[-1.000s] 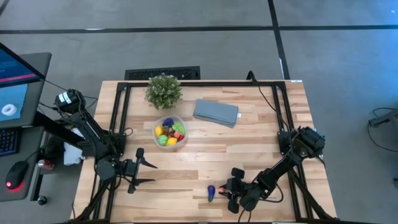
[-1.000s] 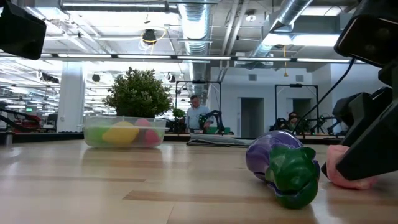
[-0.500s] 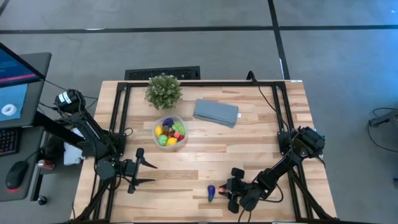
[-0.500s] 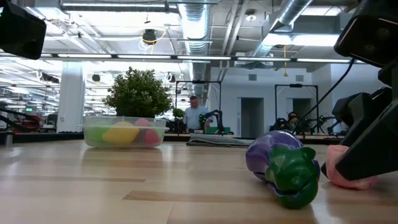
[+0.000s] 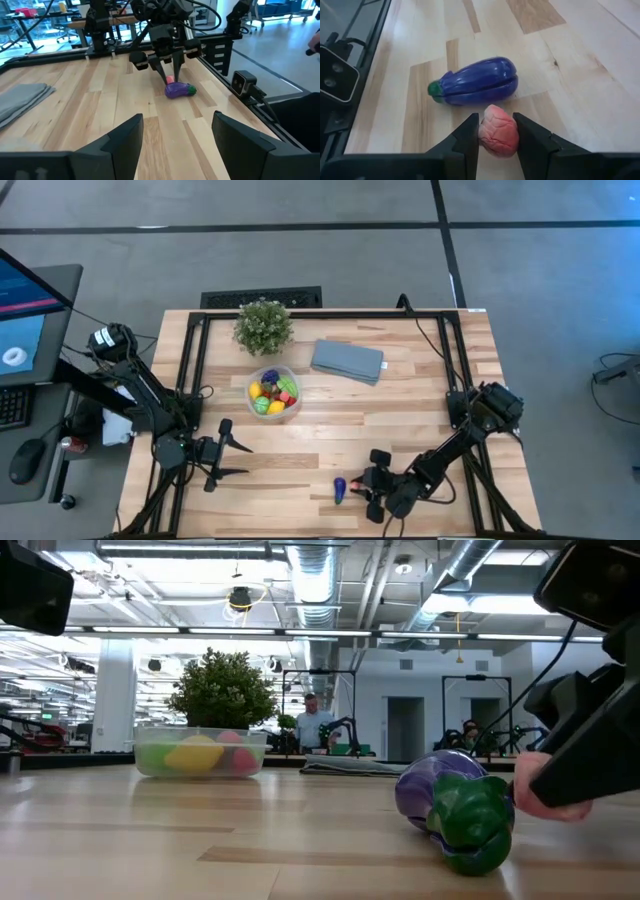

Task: Pick and placing Produce into tupperware
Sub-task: Put the peach into the transparent bin

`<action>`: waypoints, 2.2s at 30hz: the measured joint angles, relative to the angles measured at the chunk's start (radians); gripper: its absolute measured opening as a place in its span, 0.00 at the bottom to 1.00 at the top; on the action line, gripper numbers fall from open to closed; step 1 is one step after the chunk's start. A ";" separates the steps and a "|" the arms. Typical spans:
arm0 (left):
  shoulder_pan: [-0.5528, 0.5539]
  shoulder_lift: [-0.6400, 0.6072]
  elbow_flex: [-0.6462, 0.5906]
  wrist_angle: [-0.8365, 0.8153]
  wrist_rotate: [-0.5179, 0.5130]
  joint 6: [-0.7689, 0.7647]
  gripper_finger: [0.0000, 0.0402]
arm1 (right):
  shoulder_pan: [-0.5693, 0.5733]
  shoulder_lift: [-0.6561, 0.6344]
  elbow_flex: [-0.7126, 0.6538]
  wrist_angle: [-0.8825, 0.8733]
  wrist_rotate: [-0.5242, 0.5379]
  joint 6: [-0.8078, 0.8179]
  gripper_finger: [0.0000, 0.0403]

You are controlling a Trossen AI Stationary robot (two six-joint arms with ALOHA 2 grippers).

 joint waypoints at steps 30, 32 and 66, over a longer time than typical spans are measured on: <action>-0.025 0.000 0.000 0.004 -0.006 0.023 0.56 | -0.122 -0.203 0.050 -0.090 -0.023 -0.448 0.32; -0.025 0.000 0.000 0.004 -0.006 0.023 0.56 | -0.154 -0.203 0.050 -0.090 -0.023 -0.484 0.33; -0.025 0.000 0.000 0.001 0.017 0.045 0.56 | -0.602 -0.107 0.076 0.311 -0.286 -0.961 0.34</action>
